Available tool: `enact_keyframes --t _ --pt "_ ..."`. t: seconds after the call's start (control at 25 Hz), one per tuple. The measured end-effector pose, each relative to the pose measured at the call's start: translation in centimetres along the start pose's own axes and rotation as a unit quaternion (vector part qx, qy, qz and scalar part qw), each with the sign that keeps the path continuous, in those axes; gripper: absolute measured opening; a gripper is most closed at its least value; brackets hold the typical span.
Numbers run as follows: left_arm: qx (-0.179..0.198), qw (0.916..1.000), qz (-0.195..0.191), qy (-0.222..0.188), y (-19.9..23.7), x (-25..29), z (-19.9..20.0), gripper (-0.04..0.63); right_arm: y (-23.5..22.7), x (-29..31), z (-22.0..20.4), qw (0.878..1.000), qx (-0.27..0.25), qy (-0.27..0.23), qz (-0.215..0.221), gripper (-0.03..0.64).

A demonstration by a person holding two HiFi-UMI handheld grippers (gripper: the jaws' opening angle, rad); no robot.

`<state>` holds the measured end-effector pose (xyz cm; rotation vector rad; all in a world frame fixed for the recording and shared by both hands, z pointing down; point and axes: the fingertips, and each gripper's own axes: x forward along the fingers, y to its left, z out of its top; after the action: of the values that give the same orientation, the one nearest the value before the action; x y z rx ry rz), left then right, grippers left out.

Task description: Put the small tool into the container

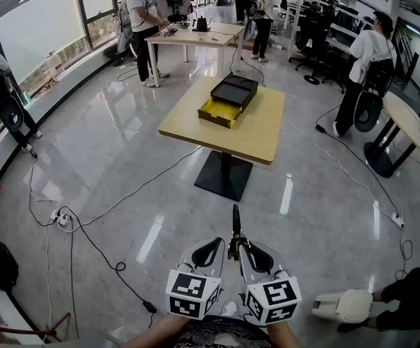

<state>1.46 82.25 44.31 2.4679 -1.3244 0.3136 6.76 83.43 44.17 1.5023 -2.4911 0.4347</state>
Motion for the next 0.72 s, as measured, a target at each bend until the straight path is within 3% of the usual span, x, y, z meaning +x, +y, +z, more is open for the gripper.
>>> enact_keyframes --t 0.16,0.48,0.72 --pt "0.001 1.0000 -0.002 0.002 0.6 -0.5 2.7 0.017 0.6 0.3 2.5 1.000 -0.001 0.004 -0.004 0.037" --pt "-0.002 1.0000 -0.009 0.003 3.3 -2.6 1.5 0.017 3.7 1.7 1.6 1.000 0.005 0.003 -0.011 0.040" --pt "-0.001 0.9999 -0.016 0.005 8.4 -4.1 0.6 0.017 7.2 5.4 1.1 1.000 0.007 0.006 -0.021 0.040"
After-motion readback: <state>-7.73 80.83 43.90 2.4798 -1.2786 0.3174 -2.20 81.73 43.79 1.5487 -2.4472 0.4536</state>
